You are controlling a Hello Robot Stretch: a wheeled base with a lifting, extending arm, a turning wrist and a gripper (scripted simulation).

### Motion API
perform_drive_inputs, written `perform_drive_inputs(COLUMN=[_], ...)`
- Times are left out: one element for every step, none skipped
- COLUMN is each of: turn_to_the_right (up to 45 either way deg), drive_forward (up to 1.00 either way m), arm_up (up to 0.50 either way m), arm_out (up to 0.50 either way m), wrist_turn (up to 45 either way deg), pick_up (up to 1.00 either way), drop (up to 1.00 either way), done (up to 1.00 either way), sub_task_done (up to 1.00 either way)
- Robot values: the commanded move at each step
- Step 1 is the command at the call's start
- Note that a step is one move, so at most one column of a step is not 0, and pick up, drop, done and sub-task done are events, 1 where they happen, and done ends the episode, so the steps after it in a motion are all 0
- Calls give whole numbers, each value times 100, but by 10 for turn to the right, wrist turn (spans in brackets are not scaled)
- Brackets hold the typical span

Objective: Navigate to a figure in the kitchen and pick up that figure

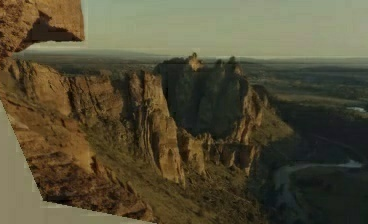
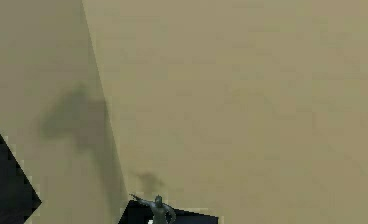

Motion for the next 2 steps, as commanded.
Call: perform_drive_inputs(turn_to_the_right=[0,0], drive_forward=[0,0], arm_up=[10,0], arm_out=[0,0], wrist_turn=[0,0], pick_up=[0,0], drop=[0,0], done=[0,100], sub_task_done=[0,0])
